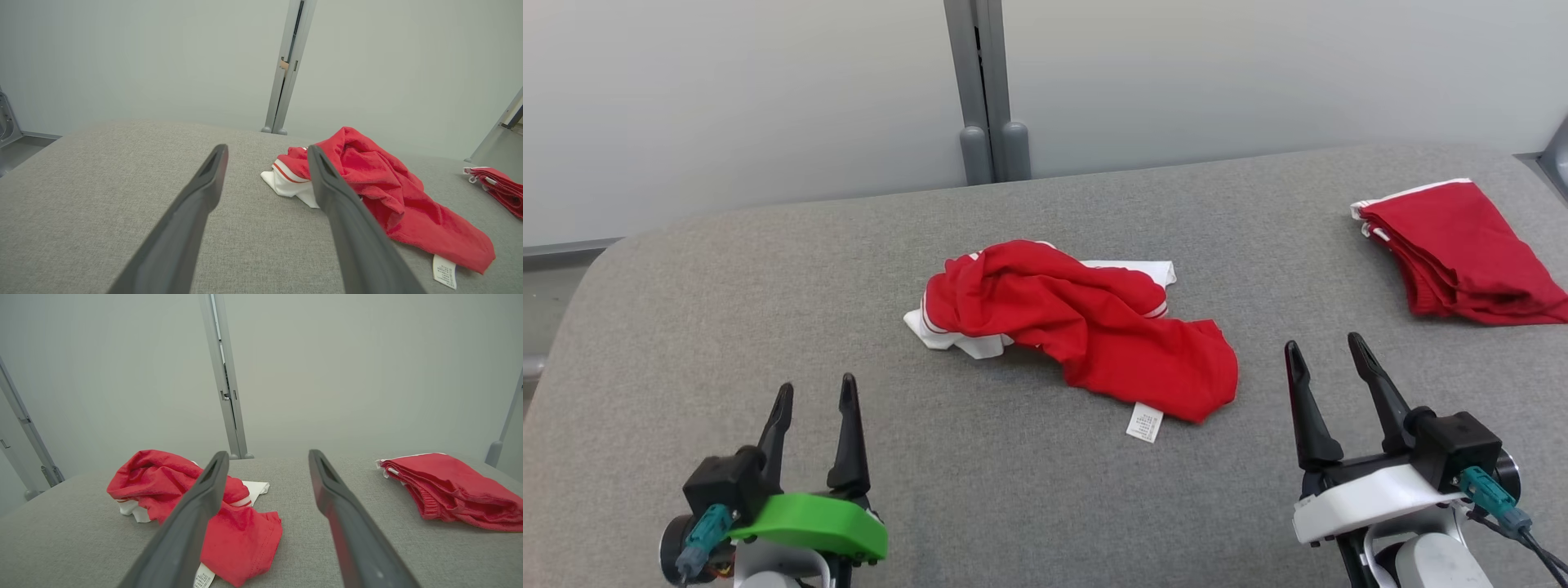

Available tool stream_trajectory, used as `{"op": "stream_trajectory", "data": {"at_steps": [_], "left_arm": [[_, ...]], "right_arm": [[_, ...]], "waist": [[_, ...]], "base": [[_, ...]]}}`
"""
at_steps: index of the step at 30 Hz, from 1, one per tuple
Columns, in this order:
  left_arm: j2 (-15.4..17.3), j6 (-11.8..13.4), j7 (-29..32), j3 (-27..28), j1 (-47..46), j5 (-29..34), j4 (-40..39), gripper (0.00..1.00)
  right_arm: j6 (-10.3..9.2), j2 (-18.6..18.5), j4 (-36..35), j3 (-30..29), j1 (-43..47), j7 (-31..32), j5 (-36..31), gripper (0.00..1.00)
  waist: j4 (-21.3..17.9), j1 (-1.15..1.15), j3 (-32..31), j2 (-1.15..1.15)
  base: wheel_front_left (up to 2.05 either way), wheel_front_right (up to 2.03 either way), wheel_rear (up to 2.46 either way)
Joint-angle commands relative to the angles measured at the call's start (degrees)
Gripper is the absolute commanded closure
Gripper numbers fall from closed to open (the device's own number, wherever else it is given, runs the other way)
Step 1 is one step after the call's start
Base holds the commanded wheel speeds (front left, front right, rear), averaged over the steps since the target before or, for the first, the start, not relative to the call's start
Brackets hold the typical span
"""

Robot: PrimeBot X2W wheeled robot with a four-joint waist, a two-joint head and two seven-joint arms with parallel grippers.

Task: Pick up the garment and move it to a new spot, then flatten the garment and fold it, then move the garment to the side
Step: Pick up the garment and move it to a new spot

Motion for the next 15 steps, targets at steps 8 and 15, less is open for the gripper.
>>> {"op": "stream_trajectory", "data": {"at_steps": [8, 15], "left_arm": [[-2.4, 0.0, 0.0, 3.8, 7.3, 1.7, -4.0, 0.0], [-3.2, -0.7, 0.0, 5.0, 8.0, 2.8, -3.8, 0.0]], "right_arm": [[-0.03, -0.1, 1.9, 1.1, 0.7, -0.2, 1.6, 0.0], [-0.04, -0.1, 2.7, 1.4, 0.1, -0.2, 1.7, 0.0]], "waist": [[0.7, 0.0, -0.1, 0.0], [1.0, 0.0, -0.2, 0.0]], "base": [[0.0, 0.0, 0.0], [0.0, 0.0, 0.0]]}}
